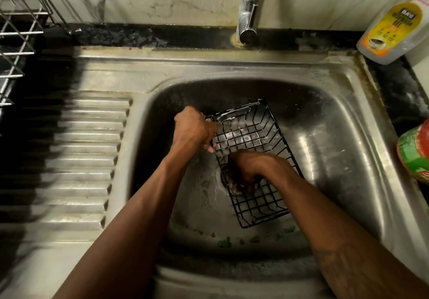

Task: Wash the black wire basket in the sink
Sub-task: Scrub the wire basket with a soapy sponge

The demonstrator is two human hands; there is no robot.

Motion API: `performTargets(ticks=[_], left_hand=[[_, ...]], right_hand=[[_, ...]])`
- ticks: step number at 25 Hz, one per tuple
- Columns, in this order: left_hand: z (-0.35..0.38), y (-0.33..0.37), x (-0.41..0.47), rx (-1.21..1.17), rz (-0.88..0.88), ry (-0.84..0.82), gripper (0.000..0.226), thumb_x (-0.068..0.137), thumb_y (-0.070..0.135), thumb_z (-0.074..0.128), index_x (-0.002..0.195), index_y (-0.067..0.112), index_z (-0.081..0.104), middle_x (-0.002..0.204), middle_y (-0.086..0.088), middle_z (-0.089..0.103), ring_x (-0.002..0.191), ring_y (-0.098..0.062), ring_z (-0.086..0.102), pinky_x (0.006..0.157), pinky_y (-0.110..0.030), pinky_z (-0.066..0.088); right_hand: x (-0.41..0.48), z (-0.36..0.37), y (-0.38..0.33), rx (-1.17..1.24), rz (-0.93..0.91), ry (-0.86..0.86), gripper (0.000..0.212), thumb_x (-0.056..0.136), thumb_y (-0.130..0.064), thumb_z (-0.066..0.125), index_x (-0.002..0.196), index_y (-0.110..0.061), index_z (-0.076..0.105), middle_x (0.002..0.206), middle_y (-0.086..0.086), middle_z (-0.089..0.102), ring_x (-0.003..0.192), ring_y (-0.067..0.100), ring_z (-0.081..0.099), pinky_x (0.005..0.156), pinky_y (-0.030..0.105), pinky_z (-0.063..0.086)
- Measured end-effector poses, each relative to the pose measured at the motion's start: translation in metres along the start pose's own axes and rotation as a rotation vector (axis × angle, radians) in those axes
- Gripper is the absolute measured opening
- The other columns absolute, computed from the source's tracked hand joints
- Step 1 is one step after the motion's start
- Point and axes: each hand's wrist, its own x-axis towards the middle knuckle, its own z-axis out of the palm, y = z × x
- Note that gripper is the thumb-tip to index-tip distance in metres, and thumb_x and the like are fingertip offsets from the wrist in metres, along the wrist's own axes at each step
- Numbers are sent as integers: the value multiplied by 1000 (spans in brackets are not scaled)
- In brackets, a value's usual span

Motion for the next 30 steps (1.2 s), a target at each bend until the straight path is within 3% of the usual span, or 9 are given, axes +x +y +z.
performTargets(ticks=[3,6,9,13,16,19,25,28,30], left_hand=[[0,0,2,24,-2,-15,15,93,17,64,93,5,73,63,-11,74,47,-16,71,35,-16,46],[1,0,-1,4,-4,-1,13,92,15,67,97,4,70,70,-14,75,46,-16,71,35,-16,45],[1,-1,0,3,3,20,15,92,17,67,98,4,71,72,-15,75,48,-18,72,43,-20,53],[0,-2,-1,-16,-1,30,15,92,18,69,100,5,70,72,-13,76,48,-15,72,41,-18,50],[-4,-1,-5,-51,0,37,12,91,11,63,95,2,69,66,-13,75,48,-18,72,45,-22,55],[-11,-5,-12,-185,-6,28,20,87,11,53,91,-2,69,63,-16,74,50,-27,73,53,-31,62],[-14,-36,-12,149,387,183,13,83,13,65,94,11,73,77,-7,73,67,-22,73,67,-39,65],[-26,-33,-17,563,650,223,45,85,7,63,130,15,67,115,-15,72,105,-34,69,94,-42,59],[-37,-31,-22,823,905,73,63,83,-1,61,143,19,59,148,-15,54,139,-33,50,118,-44,40]], right_hand=[[18,-10,0,214,-105,355,13,96,-17,60,85,-22,62,97,2,63,86,19,66,77,39,57],[25,-20,0,111,-192,548,21,93,-13,64,74,-22,63,84,-1,62,79,13,61,76,35,52],[19,-10,6,32,-91,235,17,88,-5,70,89,-21,63,97,-1,65,87,12,64,72,31,58],[32,16,12,-250,133,-98,40,83,-23,79,119,-15,63,101,3,69,79,18,71,61,29,57],[24,10,7,-224,93,-141,29,86,-24,77,112,-16,66,101,4,71,80,18,72,62,28,56],[0,-14,6,-9,-63,24,17,88,-12,72,100,-24,71,101,-4,70,87,12,69,65,23,56],[-1,-22,7,108,-125,324,17,88,-8,72,86,-25,74,96,-12,68,98,9,65,89,35,57],[-7,-26,2,121,-176,431,14,87,-9,74,92,-21,74,93,-14,62,91,4,59,86,30,52],[-10,-28,0,143,-202,508,15,87,-8,74,89,-23,74,92,-15,63,90,3,59,79,25,49]])
